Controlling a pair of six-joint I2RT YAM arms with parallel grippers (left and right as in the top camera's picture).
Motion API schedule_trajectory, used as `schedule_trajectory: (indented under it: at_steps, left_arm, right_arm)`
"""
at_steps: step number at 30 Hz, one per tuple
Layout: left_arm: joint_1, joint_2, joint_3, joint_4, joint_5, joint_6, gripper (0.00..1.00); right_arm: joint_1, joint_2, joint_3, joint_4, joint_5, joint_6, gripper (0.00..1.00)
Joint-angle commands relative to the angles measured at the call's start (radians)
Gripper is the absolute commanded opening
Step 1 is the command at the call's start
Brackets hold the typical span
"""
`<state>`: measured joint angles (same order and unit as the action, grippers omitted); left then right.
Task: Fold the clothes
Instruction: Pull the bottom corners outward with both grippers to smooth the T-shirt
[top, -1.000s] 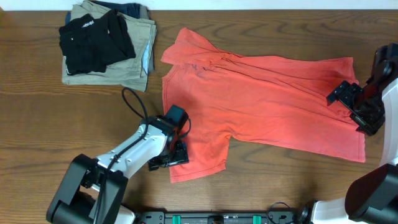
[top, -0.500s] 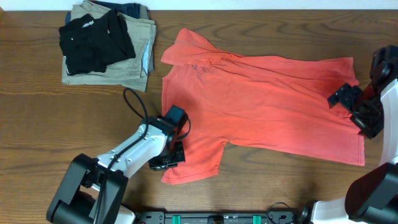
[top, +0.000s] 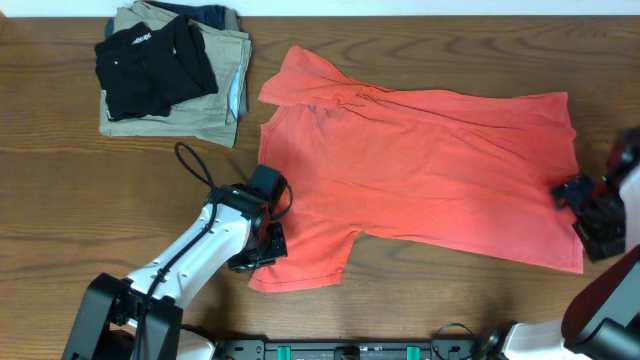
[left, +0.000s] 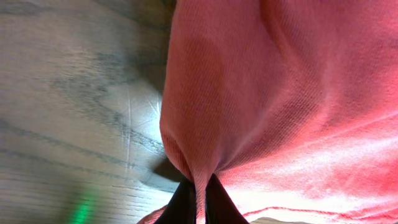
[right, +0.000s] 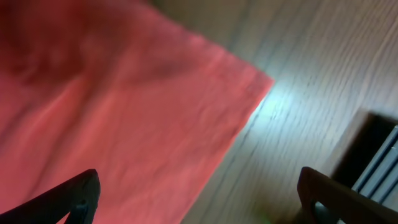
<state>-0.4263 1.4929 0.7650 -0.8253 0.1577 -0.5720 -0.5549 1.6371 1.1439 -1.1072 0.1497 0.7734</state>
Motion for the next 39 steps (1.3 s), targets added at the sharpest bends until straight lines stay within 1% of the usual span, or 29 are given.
schedule_trajectory:
  at_steps: [1,5,7,9,13,17,22,26,31,35,39]
  left_arm:
    - [0.004,-0.003,-0.013,-0.003,-0.016,0.014,0.06]
    - [0.004,-0.003,-0.013,0.005,-0.016,0.014,0.06]
    - [0.004,-0.003,-0.013,0.005,-0.016,0.014,0.06]
    - [0.004,-0.003,-0.013,0.004,-0.016,0.014,0.06]
    - [0.004,-0.003,-0.013,0.003,-0.016,0.014,0.06]
    - [0.004,-0.003,-0.013,0.003,-0.016,0.021,0.07]
    - [0.004,-0.003,-0.013,0.004,-0.016,0.022,0.06]
    - [0.004,-0.003,-0.013,0.005,-0.016,0.022,0.06]
    - [0.004,-0.003,-0.013,0.004,-0.016,0.022,0.06]
    - [0.004,-0.003,-0.013,0.005,-0.016,0.022,0.06]
    - [0.004,-0.003,-0.013,0.005,-0.016,0.022,0.06]
  right_arm:
    - [-0.058,-0.006,-0.045,0.031,-0.034,-0.005,0.99]
    - [-0.097,-0.006,-0.101,0.093,-0.030,-0.012,0.99]
    - [-0.109,-0.006,-0.138,0.143,-0.016,-0.011,0.95]
    - [-0.122,-0.006,-0.177,0.195,-0.015,-0.011,0.87]
    - [-0.149,-0.006,-0.238,0.278,-0.006,-0.011,0.78]
    - [-0.182,-0.006,-0.258,0.300,0.019,0.000,0.80]
    - [-0.238,-0.005,-0.262,0.307,-0.009,-0.001,0.79]
    - [-0.242,0.002,-0.269,0.312,-0.009,-0.005,0.77]
    - [-0.229,0.019,-0.285,0.338,-0.009,-0.012,0.78]
    - [-0.223,0.023,-0.296,0.353,-0.011,-0.012,0.73]
    - [-0.223,0.032,-0.310,0.368,-0.044,-0.012,0.64]
